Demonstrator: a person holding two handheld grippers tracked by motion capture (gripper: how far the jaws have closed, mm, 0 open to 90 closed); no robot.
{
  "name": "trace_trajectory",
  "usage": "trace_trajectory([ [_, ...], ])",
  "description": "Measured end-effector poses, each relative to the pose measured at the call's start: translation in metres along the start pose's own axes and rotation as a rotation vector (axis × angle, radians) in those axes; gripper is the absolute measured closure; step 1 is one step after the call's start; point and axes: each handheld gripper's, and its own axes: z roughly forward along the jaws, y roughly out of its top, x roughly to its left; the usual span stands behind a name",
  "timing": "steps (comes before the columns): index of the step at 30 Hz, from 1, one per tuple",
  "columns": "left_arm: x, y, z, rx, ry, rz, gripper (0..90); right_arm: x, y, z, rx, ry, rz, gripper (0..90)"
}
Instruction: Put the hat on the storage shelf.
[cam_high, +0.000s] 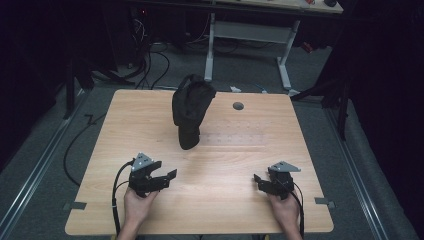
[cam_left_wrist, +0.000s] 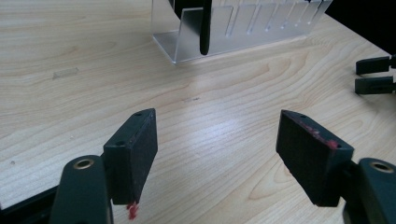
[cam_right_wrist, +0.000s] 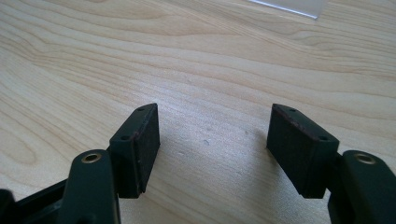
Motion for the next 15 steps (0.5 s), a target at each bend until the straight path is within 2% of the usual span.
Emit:
trace_trajectory([
  [7, 0.004, -0.008, 0.004, 0.019, 0.019, 0.002, 29.9, 0.000, 0.000, 0.000, 0.000, 0.000, 0.000, 34.8],
  [15, 0.010, -0.018, 0.009, 0.036, 0.053, 0.036, 29.8, 0.000, 0.000, 0.000, 0.000, 0.000, 0.000, 34.8],
])
